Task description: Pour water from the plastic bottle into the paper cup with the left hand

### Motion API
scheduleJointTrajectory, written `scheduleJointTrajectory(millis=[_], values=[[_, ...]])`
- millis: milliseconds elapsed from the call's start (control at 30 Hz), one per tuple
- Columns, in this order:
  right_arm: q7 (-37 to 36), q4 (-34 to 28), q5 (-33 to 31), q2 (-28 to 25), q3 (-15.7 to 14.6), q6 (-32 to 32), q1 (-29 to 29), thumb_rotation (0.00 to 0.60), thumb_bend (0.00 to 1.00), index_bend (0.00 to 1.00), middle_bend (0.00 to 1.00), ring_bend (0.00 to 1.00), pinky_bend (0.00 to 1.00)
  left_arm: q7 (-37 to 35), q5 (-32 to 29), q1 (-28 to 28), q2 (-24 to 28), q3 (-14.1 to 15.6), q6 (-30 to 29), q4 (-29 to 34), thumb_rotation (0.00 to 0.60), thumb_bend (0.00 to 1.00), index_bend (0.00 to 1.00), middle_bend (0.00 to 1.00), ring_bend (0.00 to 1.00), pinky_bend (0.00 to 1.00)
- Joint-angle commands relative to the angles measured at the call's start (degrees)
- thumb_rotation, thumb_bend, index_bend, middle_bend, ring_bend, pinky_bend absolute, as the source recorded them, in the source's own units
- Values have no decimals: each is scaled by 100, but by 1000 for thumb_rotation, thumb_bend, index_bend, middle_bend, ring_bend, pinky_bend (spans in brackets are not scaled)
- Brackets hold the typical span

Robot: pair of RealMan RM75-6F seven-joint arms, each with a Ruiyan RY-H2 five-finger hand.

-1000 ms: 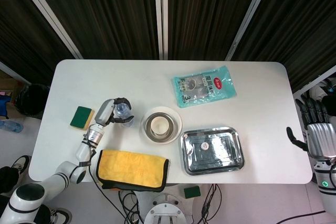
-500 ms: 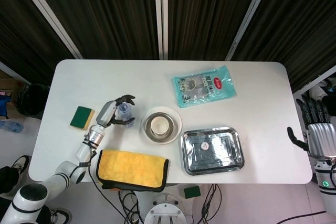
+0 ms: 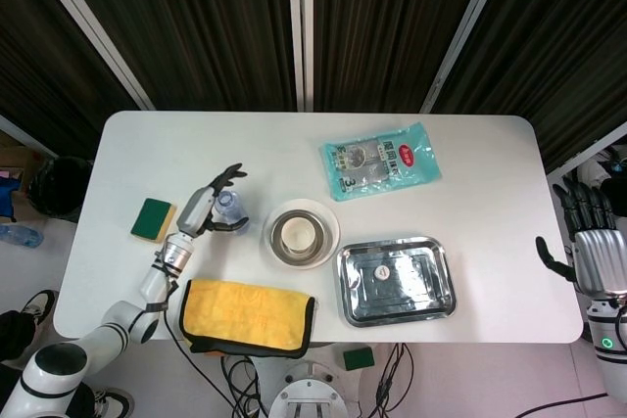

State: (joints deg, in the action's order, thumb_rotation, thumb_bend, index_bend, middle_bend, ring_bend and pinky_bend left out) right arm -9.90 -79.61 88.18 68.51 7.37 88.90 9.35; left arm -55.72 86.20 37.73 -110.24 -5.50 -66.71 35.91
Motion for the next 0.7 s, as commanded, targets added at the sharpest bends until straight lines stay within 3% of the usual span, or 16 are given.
scheduleJointTrajectory(millis=[33, 267, 700], values=[[4, -4, 3, -1, -1, -1, 1, 600, 365, 0, 0, 0, 0, -16, 3, -9, 15, 3, -16, 14, 600, 154, 25, 135, 84, 191], [11, -21, 13, -6, 4, 7, 4, 600, 366, 0, 0, 0, 0, 11, 26, -76, 80, 9, -180, 87, 600, 66, 5, 104, 61, 172], [7, -69, 66, -24, 37, 81, 20, 600, 366, 0, 0, 0, 0, 152, -79, -595, 650, -9, -735, 581, 600, 62, 0, 36, 32, 169]])
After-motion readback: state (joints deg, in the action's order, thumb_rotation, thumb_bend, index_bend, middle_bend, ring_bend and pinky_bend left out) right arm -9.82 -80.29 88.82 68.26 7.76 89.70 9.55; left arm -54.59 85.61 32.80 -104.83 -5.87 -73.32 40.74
